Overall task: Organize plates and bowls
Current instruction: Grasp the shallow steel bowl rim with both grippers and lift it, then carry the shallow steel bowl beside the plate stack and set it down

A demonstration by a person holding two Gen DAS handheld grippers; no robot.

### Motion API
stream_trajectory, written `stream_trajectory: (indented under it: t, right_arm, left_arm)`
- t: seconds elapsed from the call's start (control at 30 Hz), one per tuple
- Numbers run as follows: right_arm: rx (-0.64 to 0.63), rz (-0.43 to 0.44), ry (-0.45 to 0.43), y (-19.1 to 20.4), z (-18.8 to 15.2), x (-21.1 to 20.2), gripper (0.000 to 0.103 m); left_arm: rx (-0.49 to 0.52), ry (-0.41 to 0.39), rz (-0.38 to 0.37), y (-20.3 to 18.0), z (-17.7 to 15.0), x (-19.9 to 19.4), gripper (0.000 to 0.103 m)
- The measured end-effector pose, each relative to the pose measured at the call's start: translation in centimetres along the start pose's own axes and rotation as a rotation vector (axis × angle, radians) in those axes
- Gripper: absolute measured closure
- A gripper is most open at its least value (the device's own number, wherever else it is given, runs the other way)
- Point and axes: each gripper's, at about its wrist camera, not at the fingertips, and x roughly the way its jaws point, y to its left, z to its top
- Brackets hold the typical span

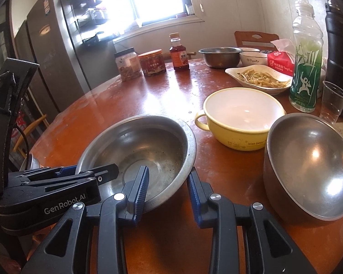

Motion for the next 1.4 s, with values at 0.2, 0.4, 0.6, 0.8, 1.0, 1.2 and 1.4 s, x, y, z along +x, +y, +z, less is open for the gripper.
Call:
stream_trajectory:
  t: [0.2, 0.4, 0.6, 0.8, 1.0, 1.2, 1.4]
  right_arm:
    - [0.000, 0.006, 0.007, -0.3, -0.8, -1.4, 0.068]
    - [-0.012, 0.012, -0.003, -0.4, -1.5, -3.2, 0.068]
    - [-0.029, 0.013, -0.010, -0.2, -2.2, -4.7, 0.068]
    - [-0.036, 0.014, -0.008, -0.2, -2.6, -5.5, 0.067]
    - [-0.050, 0.021, -0.010, 0.1, -3.1, -6.1, 0.067]
    - [-0.066, 0.019, -0.002, 0.4, -3.7, -6.5, 0.067]
    - [-0.062, 0.021, 0.007, 0.1, -4.3, -7.0, 0.067]
  left_arm:
    - [0.016, 0.000, -0.012, -0.6, -1.2, -1.2, 0.063]
    - [0.032, -0.017, -0.012, -1.2, -2.5, -3.0, 0.063]
    - [0.037, -0.013, -0.017, -1.5, -3.7, -4.0, 0.063]
    - [0.046, -0.018, -0.022, -1.7, -4.5, -4.9, 0.063]
    - [0.042, -0.029, -0.025, -1.5, -5.2, -5.6, 0.063]
    - [0.052, -0.025, -0.011, -1.7, -6.0, -5.9, 0.063]
    - [0.058, -0.011, -0.026, -1.7, -6.6, -5.8, 0.063]
